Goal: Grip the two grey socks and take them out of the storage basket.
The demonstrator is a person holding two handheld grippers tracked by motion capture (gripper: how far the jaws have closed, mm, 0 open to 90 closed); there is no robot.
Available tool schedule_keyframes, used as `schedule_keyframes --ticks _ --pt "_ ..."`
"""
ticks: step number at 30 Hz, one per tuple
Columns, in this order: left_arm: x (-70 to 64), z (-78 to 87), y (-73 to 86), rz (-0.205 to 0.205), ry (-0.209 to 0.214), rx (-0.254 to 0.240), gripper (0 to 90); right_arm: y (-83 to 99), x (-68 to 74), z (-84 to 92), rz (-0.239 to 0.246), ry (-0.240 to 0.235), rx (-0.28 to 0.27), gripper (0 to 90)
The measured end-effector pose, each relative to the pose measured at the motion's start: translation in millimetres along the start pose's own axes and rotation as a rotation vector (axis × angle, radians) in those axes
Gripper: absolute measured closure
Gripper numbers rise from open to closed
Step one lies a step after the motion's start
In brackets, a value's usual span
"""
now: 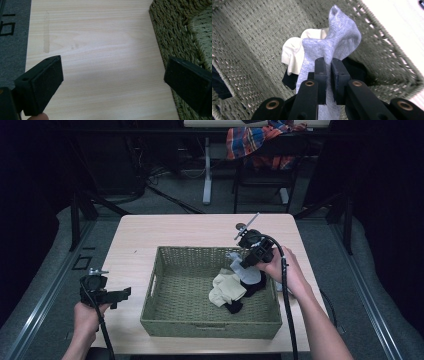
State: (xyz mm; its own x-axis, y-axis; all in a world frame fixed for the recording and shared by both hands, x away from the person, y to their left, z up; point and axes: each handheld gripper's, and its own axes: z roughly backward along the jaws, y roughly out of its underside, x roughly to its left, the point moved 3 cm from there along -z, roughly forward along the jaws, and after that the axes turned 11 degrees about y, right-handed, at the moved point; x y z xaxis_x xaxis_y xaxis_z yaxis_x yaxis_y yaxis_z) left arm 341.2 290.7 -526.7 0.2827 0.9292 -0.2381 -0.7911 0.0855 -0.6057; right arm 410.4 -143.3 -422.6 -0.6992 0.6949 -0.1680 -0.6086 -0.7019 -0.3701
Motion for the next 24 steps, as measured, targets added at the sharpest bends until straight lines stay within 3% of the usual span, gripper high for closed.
schedule_keyframes --ticks 11,24 --pt "-0.4 -0.3 -0.5 -0.005 -0.002 0.002 2.3 10.2 -19.4 30.1 -0.069 0.04 -0.05 84.2" --pt "-0.9 -0.3 -0.9 -0.006 0.001 0.002 2.4 32.4 -48.8 55.5 -0.156 0.103 -0.067 84.0"
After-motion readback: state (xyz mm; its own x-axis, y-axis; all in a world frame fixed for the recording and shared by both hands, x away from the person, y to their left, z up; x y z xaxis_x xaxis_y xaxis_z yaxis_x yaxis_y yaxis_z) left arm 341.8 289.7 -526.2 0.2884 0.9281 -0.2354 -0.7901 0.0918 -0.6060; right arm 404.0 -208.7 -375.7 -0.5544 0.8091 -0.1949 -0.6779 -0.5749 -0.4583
